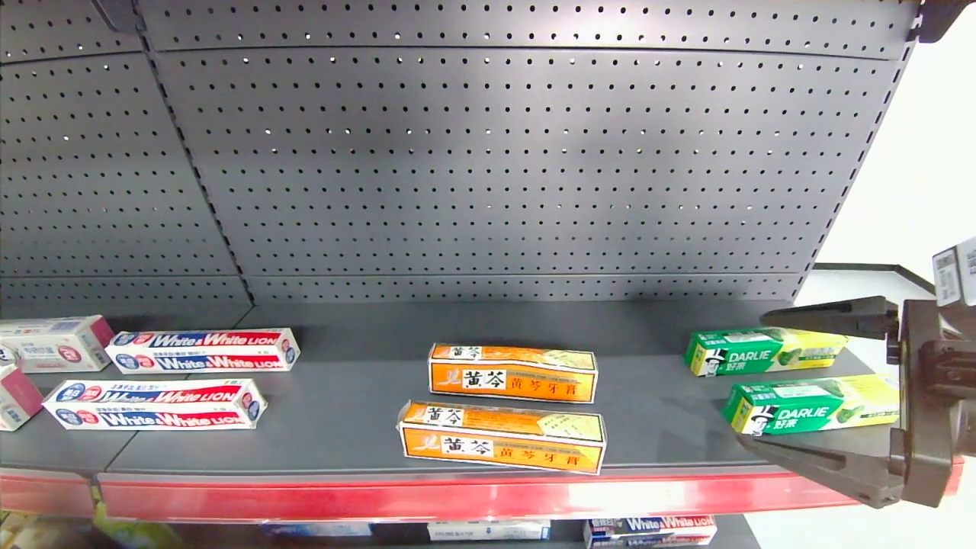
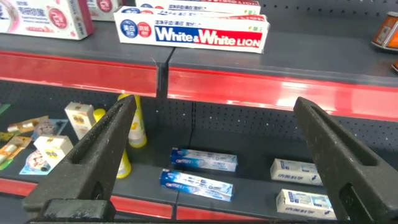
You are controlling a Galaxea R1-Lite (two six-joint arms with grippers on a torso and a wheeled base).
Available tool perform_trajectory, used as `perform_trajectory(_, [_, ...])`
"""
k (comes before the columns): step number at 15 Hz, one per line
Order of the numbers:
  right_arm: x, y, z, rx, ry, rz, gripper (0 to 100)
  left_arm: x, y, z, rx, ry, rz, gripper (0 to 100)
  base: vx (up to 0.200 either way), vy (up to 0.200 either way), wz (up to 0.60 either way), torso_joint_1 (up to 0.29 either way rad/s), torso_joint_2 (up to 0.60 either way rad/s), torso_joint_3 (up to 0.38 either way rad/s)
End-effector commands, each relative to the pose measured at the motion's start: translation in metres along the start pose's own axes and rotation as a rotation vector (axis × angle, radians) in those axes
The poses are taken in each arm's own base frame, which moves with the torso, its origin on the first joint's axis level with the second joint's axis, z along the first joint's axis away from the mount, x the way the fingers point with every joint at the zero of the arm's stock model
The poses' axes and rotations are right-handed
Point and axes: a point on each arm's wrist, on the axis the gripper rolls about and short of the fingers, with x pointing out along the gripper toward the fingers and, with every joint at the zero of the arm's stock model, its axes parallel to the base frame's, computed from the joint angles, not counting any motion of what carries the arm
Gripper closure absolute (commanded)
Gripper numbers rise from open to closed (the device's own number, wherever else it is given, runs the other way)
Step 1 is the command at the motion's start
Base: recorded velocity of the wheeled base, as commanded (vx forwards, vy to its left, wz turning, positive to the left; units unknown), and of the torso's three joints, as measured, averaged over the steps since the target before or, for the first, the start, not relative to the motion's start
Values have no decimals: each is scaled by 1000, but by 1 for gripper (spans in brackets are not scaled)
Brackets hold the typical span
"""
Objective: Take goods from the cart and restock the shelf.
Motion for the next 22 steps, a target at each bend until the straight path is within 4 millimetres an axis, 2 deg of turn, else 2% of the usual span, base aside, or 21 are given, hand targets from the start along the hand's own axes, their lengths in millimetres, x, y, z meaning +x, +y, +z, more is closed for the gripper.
perform_trajectory(1, [-7, 1, 2, -6, -17, -16, 0, 0, 0, 0, 0, 1, 0, 0, 0, 0, 0, 0, 0, 0])
perform_trajectory(4, [-4, 8, -9, 17, -32, -13, 0, 0, -1, -1, 28, 12, -36, 0, 0, 0, 0, 0, 0, 0])
perform_trajectory(6, [-7, 15, -11, -4, -70, -50, 0, 0, -4, -2, 79, 21, -170, 0, 0, 0, 0, 0, 0, 0])
perform_trajectory(8, [-18, 24, -21, 8, -53, -79, 0, 0, -4, -1, 75, 30, -171, 0, 0, 0, 0, 0, 0, 0])
perform_trajectory(10, [-23, 19, -30, 55, -20, -137, 0, 3, -4, 0, 76, 58, -154, 0, 0, 0, 0, 0, 0, 0])
perform_trajectory(11, [-21, 18, -30, 89, -8, -151, 0, 1, -4, 8, 82, 32, -141, 0, 0, 0, 0, 0, 0, 0])
perform_trajectory(12, [-18, 15, -30, 117, 31, -211, 0, -3, -6, 54, 89, 34, -98, 0, 0, 0, 0, 0, 0, 0])
perform_trajectory(13, [-13, 14, -30, 146, 61, -244, 0, -2, -9, 90, 96, 110, -87, 0, 0, 0, 0, 0, 0, 0])
perform_trajectory(14, [-10, 14, -31, 162, 68, -245, 0, -1, -10, 101, 96, 113, -92, 0, 0, 0, 0, 0, 0, 0])
perform_trajectory(16, [19, -2, -29, 228, 102, -306, 0, 27, -18, 172, 105, 102, -190, 0, 0, 0, 0, 0, 0, 0])
perform_trajectory(17, [29, -12, -22, 236, 101, -340, 0, 43, -22, 185, 133, 124, -208, 0, 0, 0, 0, 0, 0, 0])
perform_trajectory(19, [55, -32, -15, 277, 110, -382, 0, 63, -27, 193, 221, 155, -195, 0, 0, 0, 0, 0, 0, 0])
perform_trajectory(21, [80, -48, -9, 276, 122, -460, 0, 72, -28, 193, 281, 158, -174, 0, 0, 0, 0, 0, 0, 0])
perform_trajectory(22, [88, -54, -4, 275, 101, -468, 0, 87, -32, 204, 282, 157, -163, 0, 0, 0, 0, 0, 0, 0])
